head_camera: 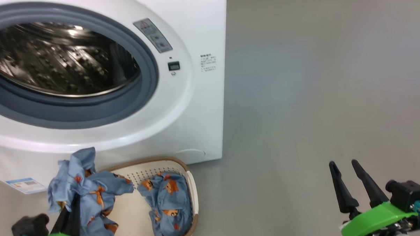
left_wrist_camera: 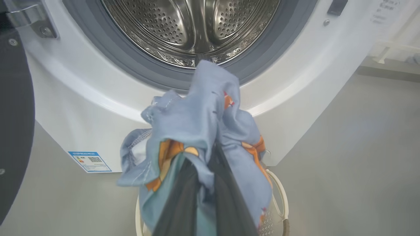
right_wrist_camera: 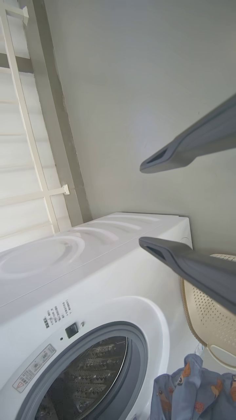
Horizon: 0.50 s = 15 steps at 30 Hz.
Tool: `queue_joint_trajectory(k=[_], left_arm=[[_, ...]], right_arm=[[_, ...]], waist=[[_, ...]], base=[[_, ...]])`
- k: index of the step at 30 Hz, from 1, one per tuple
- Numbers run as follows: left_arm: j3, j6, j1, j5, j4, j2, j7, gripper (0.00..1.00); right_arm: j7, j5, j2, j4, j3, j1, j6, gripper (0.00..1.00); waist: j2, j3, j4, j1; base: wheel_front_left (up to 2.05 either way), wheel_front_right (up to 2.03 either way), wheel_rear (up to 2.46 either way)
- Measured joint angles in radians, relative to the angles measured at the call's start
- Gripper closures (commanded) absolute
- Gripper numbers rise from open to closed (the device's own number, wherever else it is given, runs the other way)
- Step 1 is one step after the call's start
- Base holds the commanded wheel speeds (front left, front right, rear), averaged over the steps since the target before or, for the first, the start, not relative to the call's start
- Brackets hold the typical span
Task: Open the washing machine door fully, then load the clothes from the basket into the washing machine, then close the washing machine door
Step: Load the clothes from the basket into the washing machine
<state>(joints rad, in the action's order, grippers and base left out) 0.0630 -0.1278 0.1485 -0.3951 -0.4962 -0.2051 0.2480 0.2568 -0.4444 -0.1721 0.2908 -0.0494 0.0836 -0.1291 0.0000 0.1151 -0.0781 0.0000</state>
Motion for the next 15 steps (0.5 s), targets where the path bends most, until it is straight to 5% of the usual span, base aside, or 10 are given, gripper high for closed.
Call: queue_joint_trajectory(k=[15], left_arm=[[-0.114, 0.0, -0.194, 0.129, 0.332, 0.093, 0.0, 1.0]], right_arm=[[0.0, -0.003, -0.016, -0.007, 0.051, -0.067, 0.0, 0.0]], waist=[[0.0, -0.063, 0.056, 0.0]], base=[[0.0, 0.0, 0.0]])
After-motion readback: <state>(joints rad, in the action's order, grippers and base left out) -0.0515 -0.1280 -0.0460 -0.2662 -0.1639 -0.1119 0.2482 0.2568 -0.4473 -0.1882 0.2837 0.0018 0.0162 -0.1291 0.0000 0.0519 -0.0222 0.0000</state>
